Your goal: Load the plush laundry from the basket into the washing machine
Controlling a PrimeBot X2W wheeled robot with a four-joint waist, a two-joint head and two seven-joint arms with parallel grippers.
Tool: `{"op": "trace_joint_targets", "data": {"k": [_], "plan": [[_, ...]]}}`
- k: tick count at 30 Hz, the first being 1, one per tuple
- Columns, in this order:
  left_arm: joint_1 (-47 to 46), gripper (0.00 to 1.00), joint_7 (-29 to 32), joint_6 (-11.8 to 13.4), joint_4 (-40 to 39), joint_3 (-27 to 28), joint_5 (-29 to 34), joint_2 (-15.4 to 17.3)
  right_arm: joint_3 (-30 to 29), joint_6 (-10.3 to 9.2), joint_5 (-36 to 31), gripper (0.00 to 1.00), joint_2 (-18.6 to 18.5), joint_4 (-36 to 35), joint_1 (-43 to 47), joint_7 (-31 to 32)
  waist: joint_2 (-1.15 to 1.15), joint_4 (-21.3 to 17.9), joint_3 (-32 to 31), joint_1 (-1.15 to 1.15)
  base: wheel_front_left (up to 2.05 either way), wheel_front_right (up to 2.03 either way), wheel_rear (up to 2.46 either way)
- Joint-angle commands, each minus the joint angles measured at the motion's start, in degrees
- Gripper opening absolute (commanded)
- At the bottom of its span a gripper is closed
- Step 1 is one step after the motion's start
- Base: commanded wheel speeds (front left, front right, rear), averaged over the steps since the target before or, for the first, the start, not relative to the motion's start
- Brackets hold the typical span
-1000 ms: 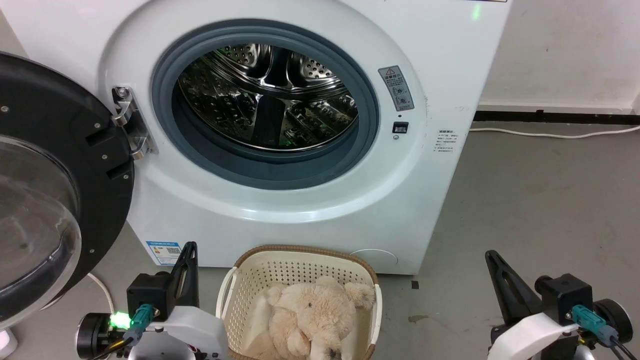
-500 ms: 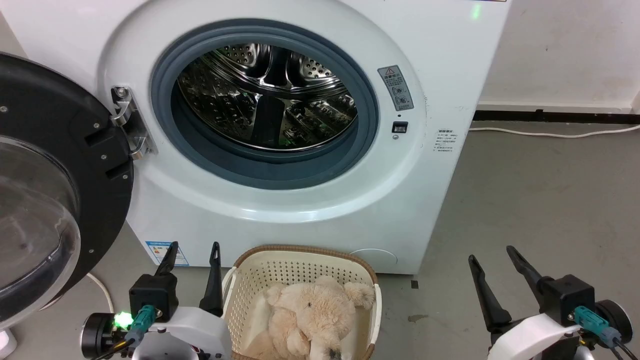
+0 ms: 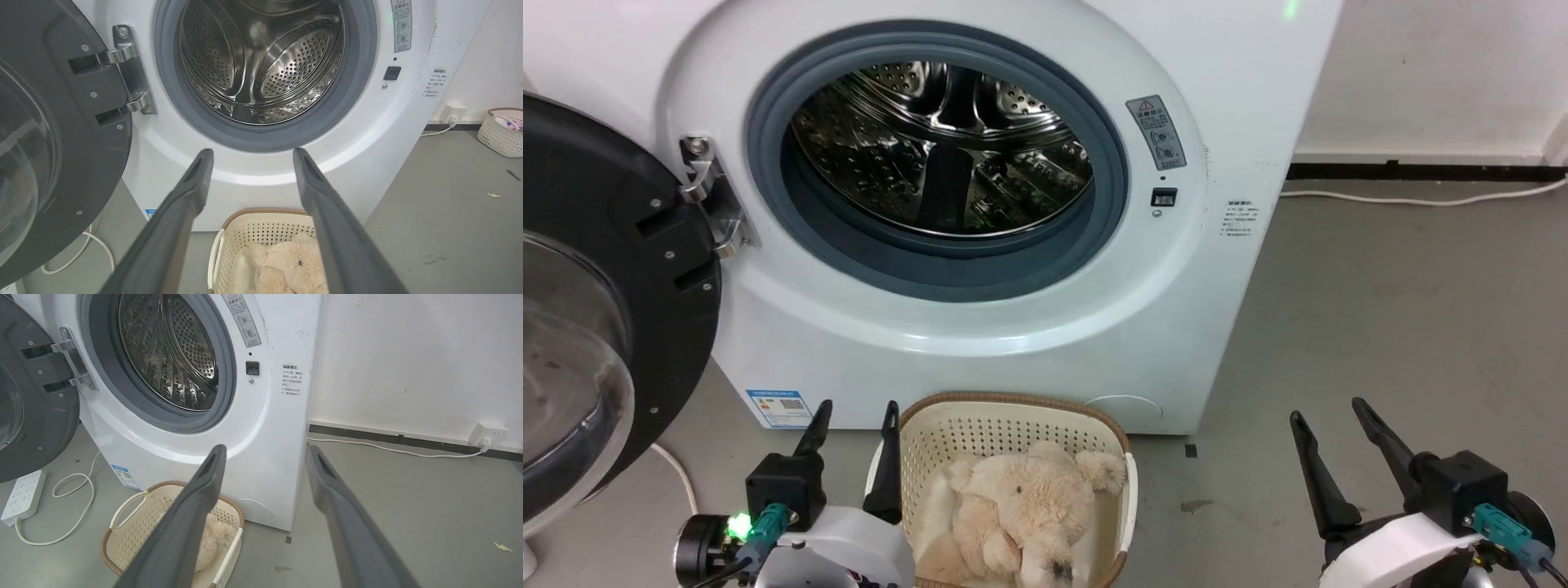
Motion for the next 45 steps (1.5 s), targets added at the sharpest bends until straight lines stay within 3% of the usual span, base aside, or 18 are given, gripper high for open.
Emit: {"op": "trace_joint_targets", "data": {"k": [1,16,31,32,36,45], "plan": [[-0.4,1.0,-0.5,-0.2,0.4,-0.3,-0.6,0.1,0.0,-0.01,0.6,1.0,0.0,-0.3,0.7,-0.5,0.0,-0.2,0.4,0.0,0.0,0.0,0.0],[-8.5,1.0,1.7,-1.9,8.7,-3.3,-4.0,1.8,0.0,-0.02,5.1,1.0,0.0,-2.4,-0.9,-2.5,0.0,-4.7,7.7,0.0,0.0,0.0,0.0],[-17.7,1.0,12.8,-1.6,18.5,-6.4,-6.8,5.1,0.6,-0.02,10.6,1.0,0.0,-3.8,-1.4,-4.3,0.0,-9.9,16.4,0.0,0.0,0.0,0.0],[-19.2,1.0,16.4,-0.5,20.4,-7.1,-7.0,6.0,1.0,-0.02,12.0,1.0,0.0,-4.2,-1.6,-4.7,0.0,-11.2,18.2,0.0,0.0,0.0,0.0],[-21.3,1.0,20.6,0.0,21.4,-9.3,-6.1,7.8,1.5,-0.03,13.7,1.0,0.0,-4.6,-1.6,-5.2,0.0,-12.8,20.7,0.0,0.0,0.0,0.0],[-26.9,1.0,30.1,-3.1,21.6,-17.9,-1.7,14.9,1.8,-0.03,18.6,1.0,0.0,-6.7,-1.1,-6.5,0.0,-15.3,27.0,0.0,0.0,0.0,0.0]]}}
